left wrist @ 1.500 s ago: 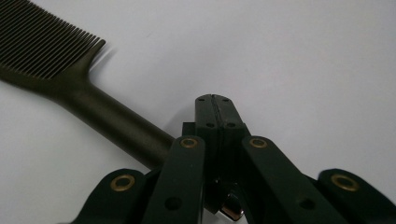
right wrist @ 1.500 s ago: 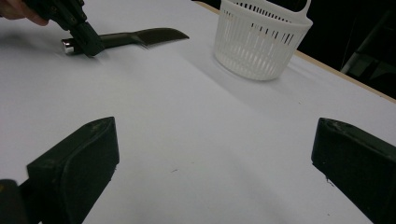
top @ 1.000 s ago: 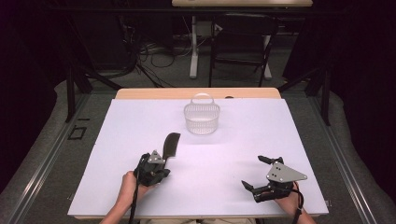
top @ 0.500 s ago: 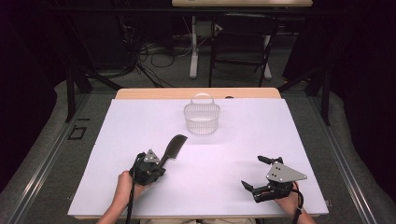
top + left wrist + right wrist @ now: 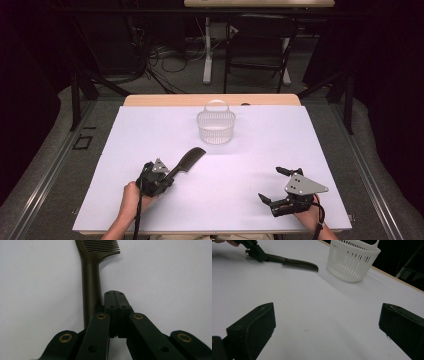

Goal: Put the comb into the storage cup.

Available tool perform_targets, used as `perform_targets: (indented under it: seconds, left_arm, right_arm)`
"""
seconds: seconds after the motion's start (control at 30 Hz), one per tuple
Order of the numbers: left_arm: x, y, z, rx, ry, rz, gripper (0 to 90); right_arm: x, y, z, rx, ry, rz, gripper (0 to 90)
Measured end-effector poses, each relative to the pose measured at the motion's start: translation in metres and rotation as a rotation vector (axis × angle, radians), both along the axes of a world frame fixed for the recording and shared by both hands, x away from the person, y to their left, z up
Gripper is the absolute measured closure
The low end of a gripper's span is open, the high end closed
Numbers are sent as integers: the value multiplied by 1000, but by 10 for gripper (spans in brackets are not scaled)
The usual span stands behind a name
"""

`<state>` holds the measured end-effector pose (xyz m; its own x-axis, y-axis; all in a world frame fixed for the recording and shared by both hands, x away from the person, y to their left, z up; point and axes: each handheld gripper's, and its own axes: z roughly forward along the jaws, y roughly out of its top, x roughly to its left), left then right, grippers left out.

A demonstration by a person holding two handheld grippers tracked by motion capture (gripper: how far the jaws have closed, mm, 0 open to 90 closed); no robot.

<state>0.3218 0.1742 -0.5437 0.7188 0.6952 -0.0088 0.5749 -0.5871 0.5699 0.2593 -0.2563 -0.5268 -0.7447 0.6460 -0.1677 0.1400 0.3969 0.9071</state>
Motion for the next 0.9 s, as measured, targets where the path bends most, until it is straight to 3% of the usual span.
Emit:
perform_targets:
  seconds: [0.63, 0.9]
  left_arm:
    - [5, 7, 0, 26, -24, 25, 900]
    - [3, 6, 4, 17, -25, 17, 883]
  right_arm:
    - [0, 0, 0, -2, 5, 1, 5]
    - [0, 0, 0, -2, 9, 3, 5]
